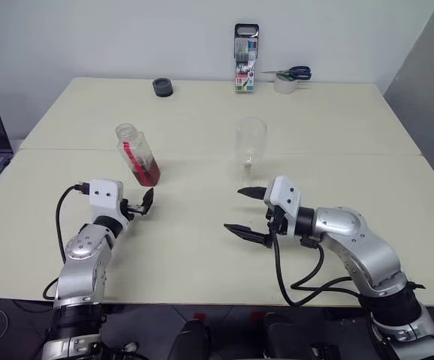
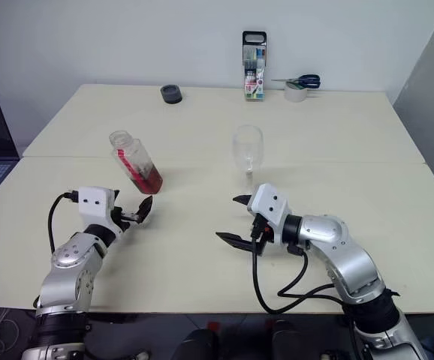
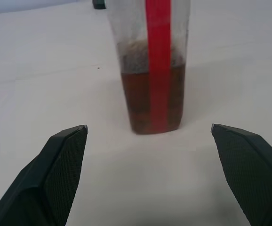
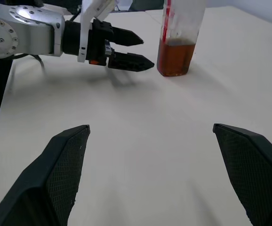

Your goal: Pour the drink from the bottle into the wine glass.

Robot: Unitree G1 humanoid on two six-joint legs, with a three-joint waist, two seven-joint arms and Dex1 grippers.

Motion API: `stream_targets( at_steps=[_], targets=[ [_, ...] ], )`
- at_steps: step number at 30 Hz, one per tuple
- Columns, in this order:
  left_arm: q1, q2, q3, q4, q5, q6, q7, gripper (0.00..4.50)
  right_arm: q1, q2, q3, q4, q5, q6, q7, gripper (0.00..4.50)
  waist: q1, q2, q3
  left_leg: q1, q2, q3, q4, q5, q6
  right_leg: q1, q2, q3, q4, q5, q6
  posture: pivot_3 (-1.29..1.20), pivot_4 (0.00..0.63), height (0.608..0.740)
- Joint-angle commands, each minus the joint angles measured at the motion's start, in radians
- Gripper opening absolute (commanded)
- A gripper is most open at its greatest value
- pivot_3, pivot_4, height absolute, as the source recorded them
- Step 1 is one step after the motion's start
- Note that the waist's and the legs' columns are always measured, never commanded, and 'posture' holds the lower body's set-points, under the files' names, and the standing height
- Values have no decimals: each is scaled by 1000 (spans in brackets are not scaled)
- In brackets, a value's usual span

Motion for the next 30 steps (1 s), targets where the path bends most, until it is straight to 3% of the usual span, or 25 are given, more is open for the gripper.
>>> stream_targets(
  at_steps=[1, 15, 30],
  targets=[
    [-27, 25, 27, 31, -4, -43, -17, 4500, -21, 1, 2, -47, 17, 0, -5, 4467, 0, 0, 0, 0, 0, 0, 0, 0, 0, 0, 0, 0, 0, 0, 0, 0, 150, 740],
    [-206, 54, -3, 322, 17, -209, -82, 4500, -55, 3, 3, -68, 38, 16, 0, 4467, 0, 0, 0, 0, 0, 0, 0, 0, 0, 0, 0, 0, 0, 0, 0, 0, 150, 740],
    [-245, 16, -31, 319, 26, -215, -94, 4500, -59, -4, 6, -75, 46, 18, -9, 4467, 0, 0, 0, -1, 0, -1, 0, 0, 0, -1, 0, 0, 0, 0, 0, 0, 150, 740]
  ],
)
